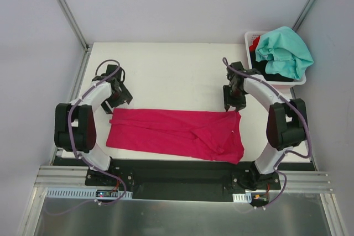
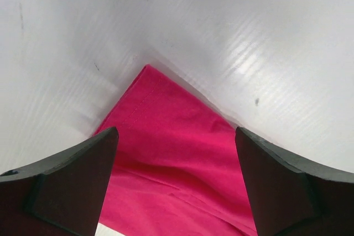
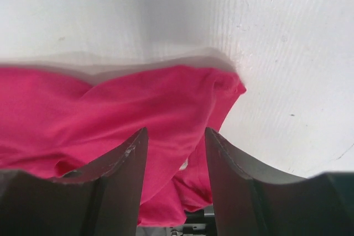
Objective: Fold and stack the t-shirts
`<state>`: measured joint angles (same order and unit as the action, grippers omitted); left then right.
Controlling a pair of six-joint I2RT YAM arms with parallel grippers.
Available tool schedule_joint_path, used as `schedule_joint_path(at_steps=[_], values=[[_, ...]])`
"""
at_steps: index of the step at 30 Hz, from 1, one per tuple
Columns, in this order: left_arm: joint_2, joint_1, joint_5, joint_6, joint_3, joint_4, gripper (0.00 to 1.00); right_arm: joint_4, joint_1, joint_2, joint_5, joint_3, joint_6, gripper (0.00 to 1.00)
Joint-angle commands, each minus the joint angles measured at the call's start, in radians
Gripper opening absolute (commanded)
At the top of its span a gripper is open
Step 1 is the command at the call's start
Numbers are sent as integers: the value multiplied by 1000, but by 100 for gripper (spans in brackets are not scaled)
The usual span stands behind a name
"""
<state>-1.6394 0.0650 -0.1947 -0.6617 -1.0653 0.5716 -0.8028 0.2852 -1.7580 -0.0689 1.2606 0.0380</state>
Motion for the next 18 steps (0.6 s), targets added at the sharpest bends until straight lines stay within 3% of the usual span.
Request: schedule_joint_path(at_steps=[1, 5, 9, 18], values=[[154, 54, -42, 17, -90, 66, 88, -99, 37, 185, 111, 94, 7, 49], [222, 88, 130, 49, -81, 88, 88, -18, 69, 319, 294, -42, -24, 49], [276, 111, 153, 66, -3, 109, 89, 111, 107, 448, 394, -232, -78, 49], [360, 111, 179, 50, 90, 119, 90, 335, 236, 439, 480, -441, -170, 45]])
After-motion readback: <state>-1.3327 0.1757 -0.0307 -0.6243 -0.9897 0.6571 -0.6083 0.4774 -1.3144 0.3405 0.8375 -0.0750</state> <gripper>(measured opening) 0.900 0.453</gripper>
